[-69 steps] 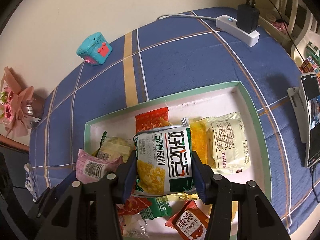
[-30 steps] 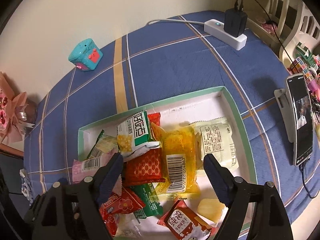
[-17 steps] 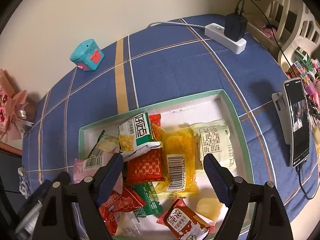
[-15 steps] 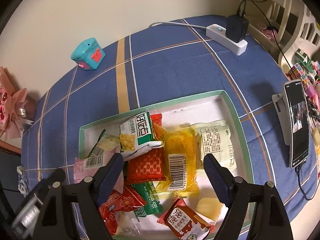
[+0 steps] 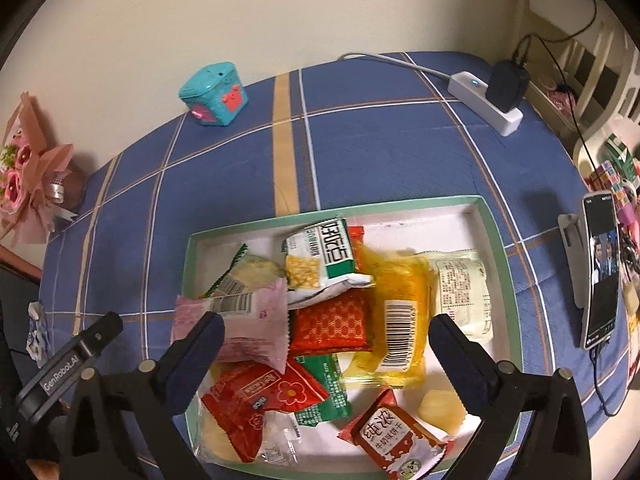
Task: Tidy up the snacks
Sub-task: 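Withdraw both open grippers back from the tray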
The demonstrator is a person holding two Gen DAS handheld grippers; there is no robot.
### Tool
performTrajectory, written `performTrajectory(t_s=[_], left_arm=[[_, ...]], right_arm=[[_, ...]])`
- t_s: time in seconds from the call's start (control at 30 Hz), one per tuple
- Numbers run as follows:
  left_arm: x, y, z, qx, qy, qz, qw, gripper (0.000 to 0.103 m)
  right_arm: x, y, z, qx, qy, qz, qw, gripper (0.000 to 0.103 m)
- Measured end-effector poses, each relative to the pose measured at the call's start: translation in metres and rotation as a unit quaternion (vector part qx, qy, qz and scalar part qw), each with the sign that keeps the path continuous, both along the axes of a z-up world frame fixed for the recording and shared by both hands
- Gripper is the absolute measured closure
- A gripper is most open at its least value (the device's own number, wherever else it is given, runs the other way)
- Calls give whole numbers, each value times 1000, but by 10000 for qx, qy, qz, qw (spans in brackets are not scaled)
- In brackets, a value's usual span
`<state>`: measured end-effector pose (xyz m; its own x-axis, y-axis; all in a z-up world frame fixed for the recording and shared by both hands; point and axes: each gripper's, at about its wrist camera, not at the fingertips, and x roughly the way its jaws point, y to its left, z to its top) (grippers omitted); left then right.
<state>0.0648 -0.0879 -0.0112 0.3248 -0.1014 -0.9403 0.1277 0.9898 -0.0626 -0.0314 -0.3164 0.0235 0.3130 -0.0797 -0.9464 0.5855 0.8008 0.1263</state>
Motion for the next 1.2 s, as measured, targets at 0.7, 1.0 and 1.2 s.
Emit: performTrajectory(t_s=[0.7,1.0,1.2], left_arm=[[-3,14,-9,277,35,-12,9996,0],[-13,25,-5,410,-49,-36,9991,0],[-24,26,-2,438,-62,-133,9989,0]], right_arm=[[7,25,-5,-437,233,323,9983,0],[0,42,-3,-488,155,420,9978,0],[-5,50,-2,-471,163,460,9977,0]])
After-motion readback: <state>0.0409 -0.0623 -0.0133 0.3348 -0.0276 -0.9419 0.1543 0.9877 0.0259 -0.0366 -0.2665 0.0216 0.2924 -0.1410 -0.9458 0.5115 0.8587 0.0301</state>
